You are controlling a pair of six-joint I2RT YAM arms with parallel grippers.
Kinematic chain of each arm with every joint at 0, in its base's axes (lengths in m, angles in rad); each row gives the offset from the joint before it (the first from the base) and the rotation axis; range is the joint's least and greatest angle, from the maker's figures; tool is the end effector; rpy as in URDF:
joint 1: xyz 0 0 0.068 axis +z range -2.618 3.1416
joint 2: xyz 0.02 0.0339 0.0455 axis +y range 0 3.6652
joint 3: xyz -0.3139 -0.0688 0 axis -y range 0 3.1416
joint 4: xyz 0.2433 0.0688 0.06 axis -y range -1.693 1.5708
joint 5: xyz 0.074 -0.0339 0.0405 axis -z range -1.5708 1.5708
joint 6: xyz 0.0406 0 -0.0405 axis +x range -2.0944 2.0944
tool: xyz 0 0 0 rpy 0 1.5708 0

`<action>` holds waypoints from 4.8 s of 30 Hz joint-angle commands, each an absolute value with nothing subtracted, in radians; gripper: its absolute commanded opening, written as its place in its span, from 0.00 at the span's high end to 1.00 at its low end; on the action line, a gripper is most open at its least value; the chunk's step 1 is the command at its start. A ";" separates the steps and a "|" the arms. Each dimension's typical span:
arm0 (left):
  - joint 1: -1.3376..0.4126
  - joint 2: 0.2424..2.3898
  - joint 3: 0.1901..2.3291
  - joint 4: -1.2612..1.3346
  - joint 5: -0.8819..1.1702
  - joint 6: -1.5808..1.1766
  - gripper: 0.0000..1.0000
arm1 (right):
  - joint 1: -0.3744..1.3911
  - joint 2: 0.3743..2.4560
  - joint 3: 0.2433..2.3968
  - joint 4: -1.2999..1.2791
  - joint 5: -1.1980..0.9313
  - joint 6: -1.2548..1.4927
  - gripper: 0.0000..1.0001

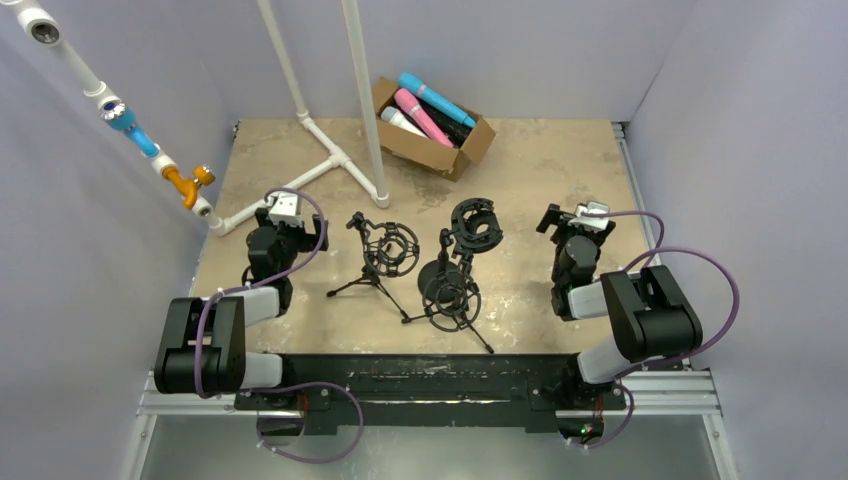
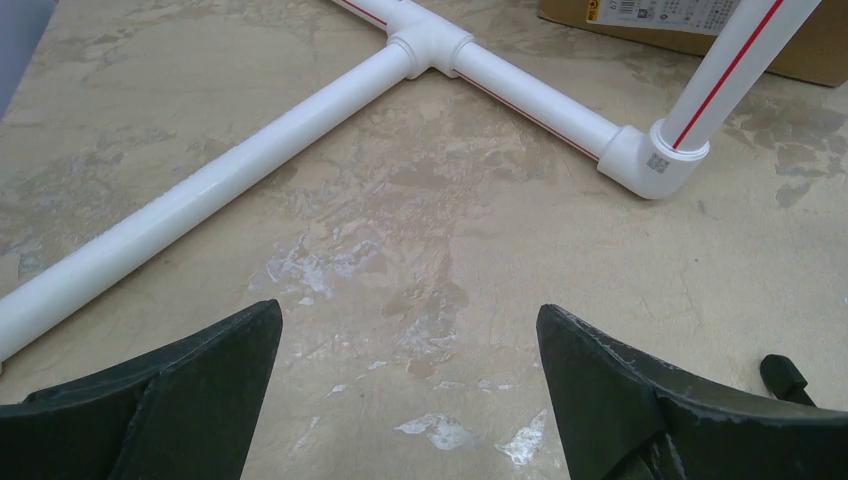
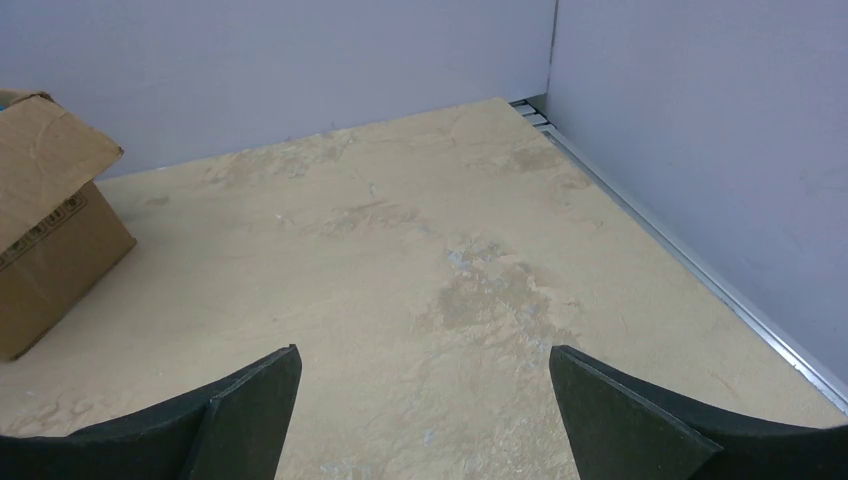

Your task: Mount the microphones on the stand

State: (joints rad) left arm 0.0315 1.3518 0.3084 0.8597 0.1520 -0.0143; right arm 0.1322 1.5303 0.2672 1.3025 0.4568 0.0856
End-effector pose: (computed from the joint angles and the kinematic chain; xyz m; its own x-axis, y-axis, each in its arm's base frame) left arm 0.2384 0.0014 0.2190 -0.1842 -0.0199 -0.9827 0.1150 0.9925 -0.0417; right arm 0.2487 0.0150 0.2178 0.0661 0.0862 -0.9941 0.3141 0.9438 0.1027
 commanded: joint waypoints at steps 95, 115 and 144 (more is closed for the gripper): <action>-0.057 0.967 0.780 -0.460 1.043 0.230 0.00 | 1.178 0.593 0.477 0.010 0.863 0.372 1.00; -0.155 1.115 0.845 -0.259 1.014 0.244 0.08 | 1.172 0.386 0.511 -0.122 1.387 0.329 1.00; -0.121 1.061 0.838 -0.306 0.697 0.492 1.00 | 0.655 1.397 1.049 -1.375 1.757 1.993 1.00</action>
